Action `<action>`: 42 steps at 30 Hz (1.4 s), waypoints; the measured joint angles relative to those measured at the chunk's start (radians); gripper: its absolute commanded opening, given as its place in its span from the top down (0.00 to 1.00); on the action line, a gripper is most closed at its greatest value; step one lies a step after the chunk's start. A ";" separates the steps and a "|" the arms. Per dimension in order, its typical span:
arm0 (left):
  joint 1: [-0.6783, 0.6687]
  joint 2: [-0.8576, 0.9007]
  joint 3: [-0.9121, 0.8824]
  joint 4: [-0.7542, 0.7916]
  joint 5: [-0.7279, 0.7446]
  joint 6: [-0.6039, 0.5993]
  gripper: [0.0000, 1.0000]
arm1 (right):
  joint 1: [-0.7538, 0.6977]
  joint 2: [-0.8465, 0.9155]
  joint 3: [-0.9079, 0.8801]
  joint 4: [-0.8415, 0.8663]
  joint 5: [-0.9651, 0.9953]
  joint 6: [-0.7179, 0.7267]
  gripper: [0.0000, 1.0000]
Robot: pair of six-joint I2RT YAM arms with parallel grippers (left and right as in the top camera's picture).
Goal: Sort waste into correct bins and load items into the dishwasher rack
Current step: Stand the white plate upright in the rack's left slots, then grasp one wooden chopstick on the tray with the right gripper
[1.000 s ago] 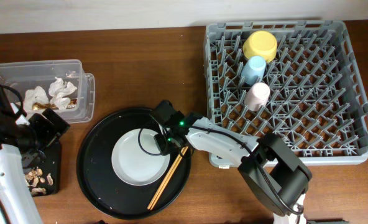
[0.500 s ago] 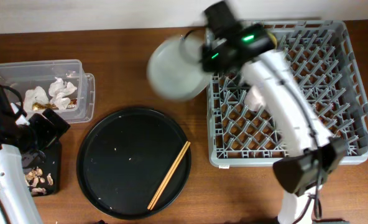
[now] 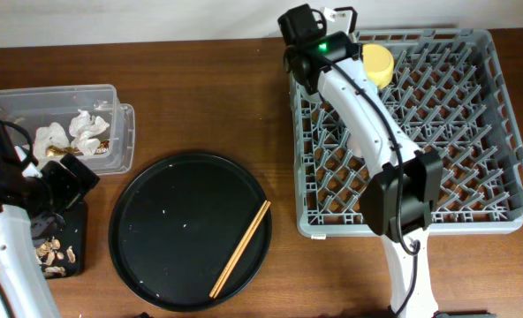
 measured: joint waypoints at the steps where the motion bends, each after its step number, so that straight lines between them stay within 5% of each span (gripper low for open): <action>1: 0.000 0.000 0.000 0.000 0.000 0.000 0.00 | 0.026 0.000 0.000 -0.005 0.006 -0.010 0.81; 2: 0.000 0.000 0.000 0.000 0.000 0.000 0.00 | 0.049 0.000 0.001 -0.018 0.004 -0.014 0.35; 3: 0.000 0.000 0.000 0.000 0.000 0.000 0.00 | 0.079 0.000 0.019 -0.050 -0.002 -0.033 0.02; 8: 0.000 0.000 0.000 0.000 0.000 0.000 0.00 | 0.200 -0.067 0.401 -0.397 -0.268 -0.064 0.02; 10: 0.000 0.000 0.000 0.001 0.000 0.000 0.00 | 0.194 -0.137 0.563 -0.563 -0.480 -0.108 0.01; 11: 0.000 0.000 0.000 0.000 0.000 0.000 0.00 | 0.192 -0.193 0.597 -0.572 -0.689 -0.151 0.08; 14: 0.000 0.000 0.000 0.000 0.000 0.000 0.00 | 0.209 -0.208 0.584 -0.572 -1.065 -0.158 0.09; 16: 0.000 0.000 0.000 0.000 0.000 0.000 0.00 | 0.233 -0.203 0.499 -0.572 -1.110 -0.063 0.01; 22: 0.000 0.000 0.000 0.000 0.000 0.000 0.00 | 0.402 -0.290 -0.034 -0.547 -0.982 0.261 0.01; 25: 0.000 0.000 0.000 0.002 0.000 0.000 0.00 | 0.508 -0.308 -0.347 -0.304 -1.000 0.376 0.18; 27: 0.000 0.000 0.000 0.000 0.000 0.000 0.00 | 0.562 -0.298 -0.516 -0.222 -0.967 0.610 0.43; 29: 0.000 0.000 0.000 0.000 0.000 0.000 0.00 | 0.565 -0.311 -0.675 -0.015 -0.917 0.792 0.51; 42: 0.000 0.000 0.000 0.000 0.000 0.000 0.00 | 0.570 -0.230 -0.764 0.120 -0.906 1.048 0.52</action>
